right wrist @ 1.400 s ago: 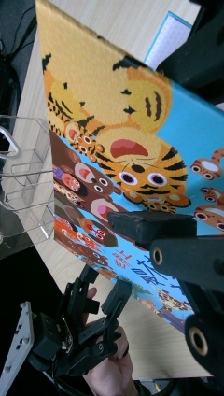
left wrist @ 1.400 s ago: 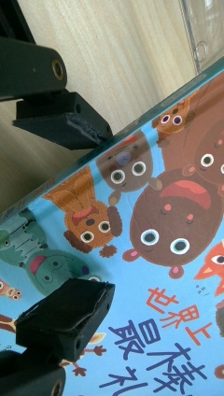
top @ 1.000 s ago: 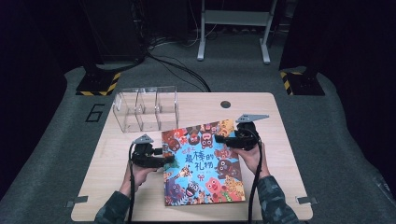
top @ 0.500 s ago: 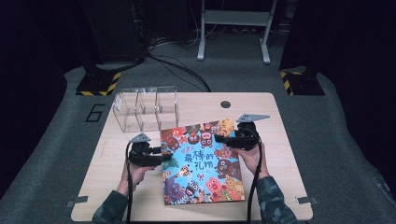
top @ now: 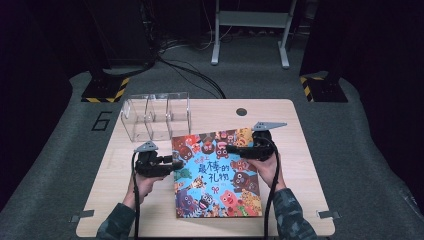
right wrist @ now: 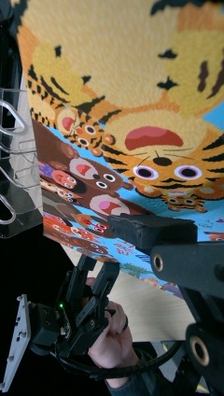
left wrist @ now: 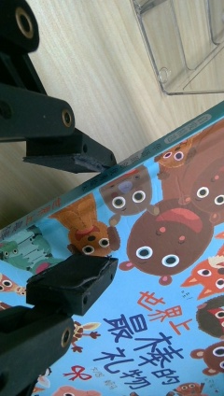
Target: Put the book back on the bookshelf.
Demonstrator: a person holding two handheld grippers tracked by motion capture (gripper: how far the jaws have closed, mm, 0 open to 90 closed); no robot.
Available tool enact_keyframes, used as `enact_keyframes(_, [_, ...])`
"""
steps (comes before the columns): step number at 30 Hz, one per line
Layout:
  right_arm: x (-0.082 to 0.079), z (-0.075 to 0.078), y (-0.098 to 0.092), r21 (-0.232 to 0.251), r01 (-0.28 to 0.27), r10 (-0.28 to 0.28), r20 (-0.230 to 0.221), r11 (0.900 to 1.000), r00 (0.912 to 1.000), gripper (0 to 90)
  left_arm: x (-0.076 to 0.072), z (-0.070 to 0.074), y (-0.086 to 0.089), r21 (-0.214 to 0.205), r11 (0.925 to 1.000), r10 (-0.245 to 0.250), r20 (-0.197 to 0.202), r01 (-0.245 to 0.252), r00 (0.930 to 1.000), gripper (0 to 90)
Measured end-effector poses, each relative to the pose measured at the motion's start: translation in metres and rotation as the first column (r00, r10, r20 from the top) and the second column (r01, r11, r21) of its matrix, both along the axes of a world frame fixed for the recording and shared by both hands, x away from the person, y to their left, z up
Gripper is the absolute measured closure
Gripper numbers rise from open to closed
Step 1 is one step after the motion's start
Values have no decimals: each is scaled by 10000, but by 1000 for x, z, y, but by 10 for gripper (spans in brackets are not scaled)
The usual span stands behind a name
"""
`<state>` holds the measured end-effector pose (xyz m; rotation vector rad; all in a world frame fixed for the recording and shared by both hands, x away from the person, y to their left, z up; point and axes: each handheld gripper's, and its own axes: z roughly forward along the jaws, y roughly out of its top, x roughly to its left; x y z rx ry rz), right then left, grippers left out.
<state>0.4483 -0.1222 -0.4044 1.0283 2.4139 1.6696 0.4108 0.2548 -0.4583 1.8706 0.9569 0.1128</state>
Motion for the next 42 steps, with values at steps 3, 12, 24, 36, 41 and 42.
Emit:
enact_keyframes(3, [2,-1,-2,11,-32,32,-98,10000,9999,540,0,-1,-1,35,10000,36,52,-36,10000,495])
enact_keyframes(12, [5,1,-4,-474,572,-594,-480,9972,9971,444,-3,2,-4,244,9997,1,215,-7,9998,520])
enact_keyframes(24, [4,4,-5,-652,970,-1007,-564,9931,9933,401,-5,8,-7,459,9988,132,735,-166,9972,537])
enact_keyframes(36, [5,5,-3,-1033,1441,-1495,-467,9842,9877,333,-7,11,-4,590,9982,27,1048,-89,9945,563])
enact_keyframes(41, [4,5,0,-2054,1777,-1897,-401,9624,9810,295,-8,18,0,540,9982,166,1392,-243,9901,600])
enact_keyframes(42, [5,4,-1,-1950,1731,-1820,-288,9654,9829,299,-8,20,0,657,9975,147,1507,-248,9885,604])
